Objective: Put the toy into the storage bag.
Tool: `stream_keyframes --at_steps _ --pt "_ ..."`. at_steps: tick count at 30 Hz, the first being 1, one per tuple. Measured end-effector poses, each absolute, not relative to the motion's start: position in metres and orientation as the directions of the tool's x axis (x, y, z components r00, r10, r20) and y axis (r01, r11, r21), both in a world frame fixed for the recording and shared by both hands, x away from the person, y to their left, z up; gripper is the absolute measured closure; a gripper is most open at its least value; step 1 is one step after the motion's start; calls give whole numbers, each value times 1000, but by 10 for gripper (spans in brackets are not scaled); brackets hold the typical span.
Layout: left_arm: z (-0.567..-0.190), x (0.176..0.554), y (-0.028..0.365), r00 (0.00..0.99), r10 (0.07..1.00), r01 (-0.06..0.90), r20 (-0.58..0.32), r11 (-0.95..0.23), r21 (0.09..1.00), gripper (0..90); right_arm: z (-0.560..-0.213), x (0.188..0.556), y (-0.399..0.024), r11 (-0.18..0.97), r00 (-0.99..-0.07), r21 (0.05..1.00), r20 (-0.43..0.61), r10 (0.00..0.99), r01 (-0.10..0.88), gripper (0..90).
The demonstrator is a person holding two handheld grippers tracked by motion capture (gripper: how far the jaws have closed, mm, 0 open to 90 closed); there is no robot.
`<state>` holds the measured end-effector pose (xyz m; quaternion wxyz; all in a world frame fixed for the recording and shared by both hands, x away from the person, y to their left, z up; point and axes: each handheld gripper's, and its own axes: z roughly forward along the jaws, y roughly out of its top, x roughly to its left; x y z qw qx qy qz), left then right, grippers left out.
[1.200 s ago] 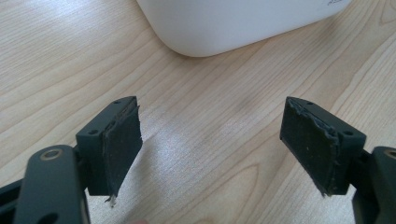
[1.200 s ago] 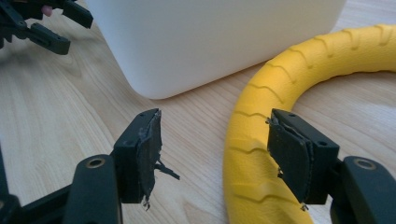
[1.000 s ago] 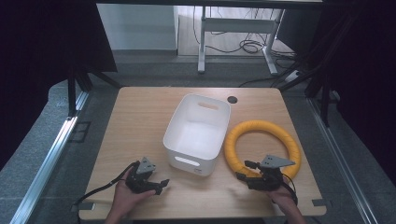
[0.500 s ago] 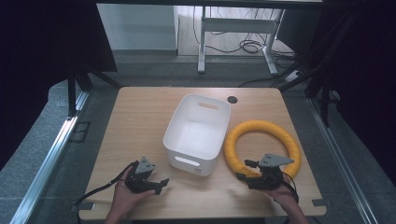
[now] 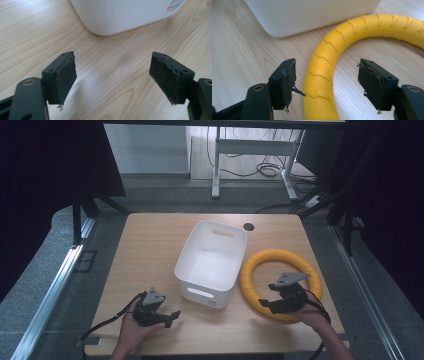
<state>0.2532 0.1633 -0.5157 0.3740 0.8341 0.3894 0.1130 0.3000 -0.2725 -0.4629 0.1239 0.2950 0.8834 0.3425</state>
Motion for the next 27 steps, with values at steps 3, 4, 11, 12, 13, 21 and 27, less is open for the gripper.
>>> stream_keyframes --at_steps 3,4,11,12,13,21,27 --pt "-516 254 163 669 736 568 -104 -415 711 214 -462 305 -272 639 -806 624 -22 591 451 299" --pt "-516 254 163 668 737 569 -104 -416 710 214 -462 306 -271 649 -810 613 -25 587 451 299" --pt "-517 254 162 670 734 572 -107 -419 705 214 -462 311 -265 712 -828 521 -19 561 471 291" --pt "-517 254 162 670 734 571 -106 -419 705 214 -463 311 -264 723 -832 505 -17 555 472 289" --pt "-517 254 162 670 735 571 -105 -420 705 214 -465 311 -263 733 -834 487 -18 551 474 287" --pt "-519 254 161 668 736 576 -105 -422 700 214 -477 316 -257 796 -853 361 -4 522 486 284" --pt "-519 254 161 671 734 574 -101 -428 699 213 -483 318 -253 830 -866 290 -6 500 477 294"
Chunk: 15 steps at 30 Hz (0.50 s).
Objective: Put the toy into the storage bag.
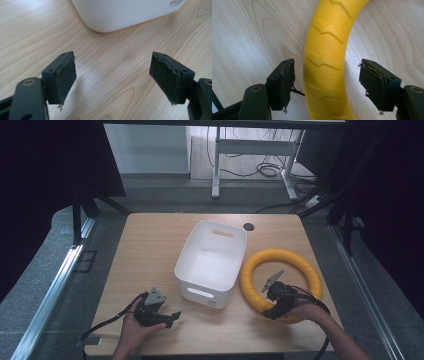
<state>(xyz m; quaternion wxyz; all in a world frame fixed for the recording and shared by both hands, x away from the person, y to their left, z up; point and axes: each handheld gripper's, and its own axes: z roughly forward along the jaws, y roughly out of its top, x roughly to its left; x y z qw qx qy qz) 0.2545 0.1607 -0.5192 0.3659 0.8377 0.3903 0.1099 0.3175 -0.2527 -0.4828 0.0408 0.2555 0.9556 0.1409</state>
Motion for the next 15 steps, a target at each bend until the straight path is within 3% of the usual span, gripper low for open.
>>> stream_keyframes --at_steps 10,15 --pt "-520 255 160 673 733 572 -97 -433 696 212 -495 321 -244 862 -880 202 -4 475 464 358" --pt "-521 255 160 672 734 576 -98 -435 693 211 -498 322 -240 869 -882 166 1 471 465 441"
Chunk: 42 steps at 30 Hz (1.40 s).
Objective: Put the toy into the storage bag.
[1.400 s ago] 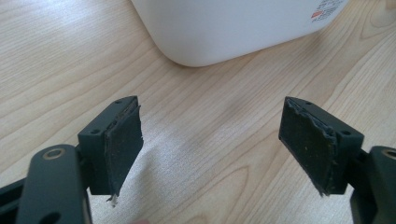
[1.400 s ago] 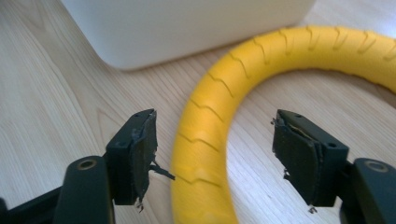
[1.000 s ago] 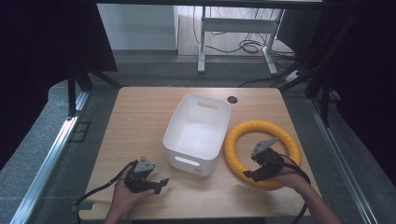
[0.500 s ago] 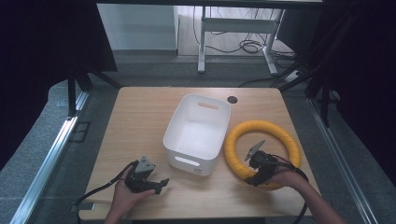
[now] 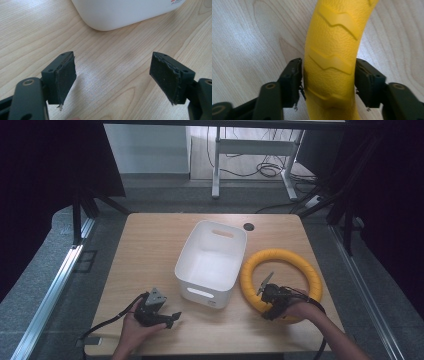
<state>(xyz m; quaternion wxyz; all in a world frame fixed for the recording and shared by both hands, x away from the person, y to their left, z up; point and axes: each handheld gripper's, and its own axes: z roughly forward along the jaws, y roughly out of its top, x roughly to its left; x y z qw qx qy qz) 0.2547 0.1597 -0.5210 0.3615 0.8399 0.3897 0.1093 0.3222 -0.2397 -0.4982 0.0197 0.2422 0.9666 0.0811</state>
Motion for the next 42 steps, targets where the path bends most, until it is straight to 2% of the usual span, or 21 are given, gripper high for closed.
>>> stream_keyframes --at_steps 5,13,17,20,30,42 --pt "-521 255 160 674 732 573 -95 -437 693 211 -499 325 -236 868 -877 138 3 481 477 491" --pt "-521 255 160 675 732 572 -94 -439 693 211 -499 328 -233 876 -882 112 15 470 469 507" --pt "-520 255 160 675 732 571 -94 -437 695 211 -496 328 -239 863 -877 166 39 479 478 509" --pt "-521 255 160 673 733 575 -98 -435 693 211 -489 328 -245 830 -864 248 68 499 499 510" --pt "-520 255 161 674 733 571 -92 -437 695 211 -471 333 -258 778 -852 355 135 506 518 510" --pt "-521 255 160 673 735 571 -90 -438 695 211 -449 333 -280 662 -826 511 205 524 547 511"
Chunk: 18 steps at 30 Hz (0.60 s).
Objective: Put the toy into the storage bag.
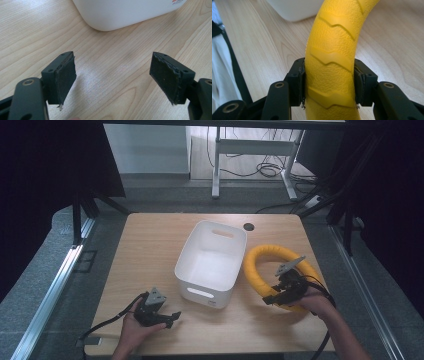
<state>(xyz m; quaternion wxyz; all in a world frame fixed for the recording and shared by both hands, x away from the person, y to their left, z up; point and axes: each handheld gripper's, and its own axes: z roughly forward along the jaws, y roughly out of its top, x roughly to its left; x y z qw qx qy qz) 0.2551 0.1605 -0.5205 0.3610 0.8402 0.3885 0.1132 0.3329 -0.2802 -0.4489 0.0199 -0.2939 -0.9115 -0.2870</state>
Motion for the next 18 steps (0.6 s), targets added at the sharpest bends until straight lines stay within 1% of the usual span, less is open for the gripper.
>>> stream_keyframes --at_steps 1,5,14,18 --pt "-521 255 160 673 735 571 -90 -438 695 211 -449 333 -280 662 -826 511 205 524 547 511" --pt "-519 255 162 670 737 569 -88 -433 699 211 -439 336 -291 607 -819 572 236 522 552 511" --pt "-519 255 161 670 737 570 -88 -436 696 211 -428 340 -303 539 -806 629 264 530 560 512" --pt "-519 255 162 670 737 570 -87 -436 696 211 -424 340 -307 514 -805 660 251 537 549 512"
